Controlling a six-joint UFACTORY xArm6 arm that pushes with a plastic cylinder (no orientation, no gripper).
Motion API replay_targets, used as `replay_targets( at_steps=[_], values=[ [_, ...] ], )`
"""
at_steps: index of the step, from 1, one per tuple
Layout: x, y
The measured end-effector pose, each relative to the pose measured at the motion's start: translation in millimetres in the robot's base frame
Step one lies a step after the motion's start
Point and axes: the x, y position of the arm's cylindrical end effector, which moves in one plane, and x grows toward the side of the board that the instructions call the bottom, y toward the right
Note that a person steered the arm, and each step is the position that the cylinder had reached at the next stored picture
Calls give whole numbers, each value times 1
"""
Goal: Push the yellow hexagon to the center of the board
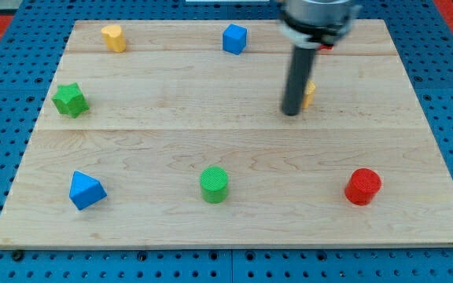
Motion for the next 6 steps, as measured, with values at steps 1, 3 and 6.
replay_targets(
  at_steps=[1, 3, 6],
  values=[
    [12, -50],
    [9, 114],
    [-61, -25]
  ],
)
